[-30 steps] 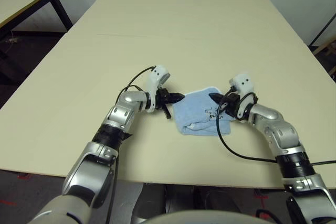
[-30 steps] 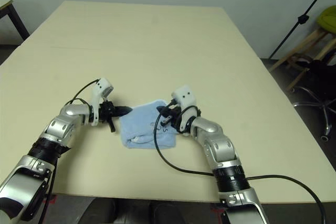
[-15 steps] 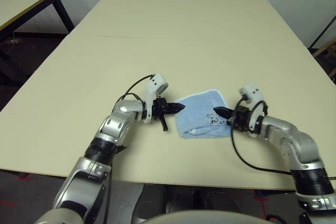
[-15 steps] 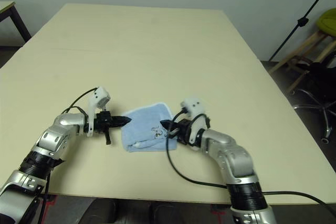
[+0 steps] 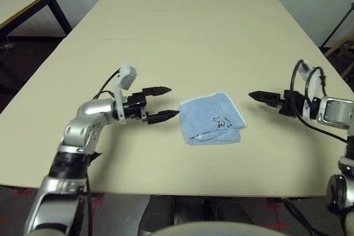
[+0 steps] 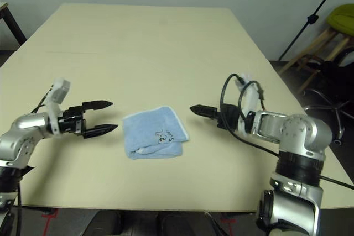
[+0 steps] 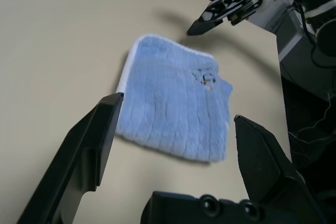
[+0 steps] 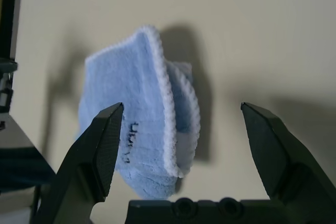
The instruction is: Fold the towel and set it aside.
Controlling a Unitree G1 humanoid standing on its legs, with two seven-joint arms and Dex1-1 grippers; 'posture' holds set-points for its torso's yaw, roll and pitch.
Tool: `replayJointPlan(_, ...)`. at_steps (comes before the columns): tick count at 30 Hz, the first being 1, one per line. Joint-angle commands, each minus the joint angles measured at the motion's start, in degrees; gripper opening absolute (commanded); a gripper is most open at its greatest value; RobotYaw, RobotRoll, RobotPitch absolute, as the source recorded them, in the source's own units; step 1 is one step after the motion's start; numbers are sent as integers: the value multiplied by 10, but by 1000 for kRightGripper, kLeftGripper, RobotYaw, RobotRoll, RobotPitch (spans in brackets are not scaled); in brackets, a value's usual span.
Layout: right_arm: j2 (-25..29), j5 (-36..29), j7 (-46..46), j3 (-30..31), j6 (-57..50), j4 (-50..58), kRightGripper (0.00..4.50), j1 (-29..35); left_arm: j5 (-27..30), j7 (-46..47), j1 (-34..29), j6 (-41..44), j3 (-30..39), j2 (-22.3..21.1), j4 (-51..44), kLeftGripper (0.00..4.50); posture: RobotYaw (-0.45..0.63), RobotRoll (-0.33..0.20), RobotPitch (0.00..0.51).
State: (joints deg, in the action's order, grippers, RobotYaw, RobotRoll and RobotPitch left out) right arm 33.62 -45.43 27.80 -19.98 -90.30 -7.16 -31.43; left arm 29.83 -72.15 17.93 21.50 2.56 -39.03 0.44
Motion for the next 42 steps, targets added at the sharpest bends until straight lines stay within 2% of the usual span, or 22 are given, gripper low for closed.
replayJointPlan(1, -7, -30, -18, 49, -22, -25, 4500, 12, 20, -11, -19, 14, 8, -10, -20, 4467, 115, 0, 87)
replayJointPlan(8, -47, -96, -66, 75, -22, -37, 4500, 23, 48, -36, -50, 39, 12, -34, -46, 4467, 129, 0, 88)
replayJointPlan(13, -80, -152, -115, 90, -22, -35, 4500, 31, 44, -39, -50, 33, 12, -38, -41, 4467, 137, 0, 89)
replayJointPlan(18, -114, -179, -171, 78, -22, -46, 4500, 31, 43, -38, -51, 33, 11, -39, -41, 4467, 140, 0, 87)
replayJointPlan(21, -134, -174, -203, 55, -22, -56, 3589, 28, 41, -37, -51, 32, 11, -39, -41, 4500, 144, 0, 83)
replayJointPlan(27, -165, -170, -238, 10, -22, -48, 1150, 24, 38, -32, -46, 32, 9, -37, -38, 4500, 140, 0, 81)
replayJointPlan(30, -191, -160, -259, -27, -15, -36, 72, 19, 35, -29, -41, 31, 6, -34, -34, 4500, 131, 0, 79)
replayJointPlan(35, -244, -173, -293, -105, 56, -6, 29, 2, 28, -28, -27, 29, -3, -27, -24, 4500, 109, 0, 77)
replayJointPlan(42, -238, -77, -320, -149, 319, 6, 29, -20, 14, -30, 5, 25, -20, -13, -1, 4500, 74, 0, 73)
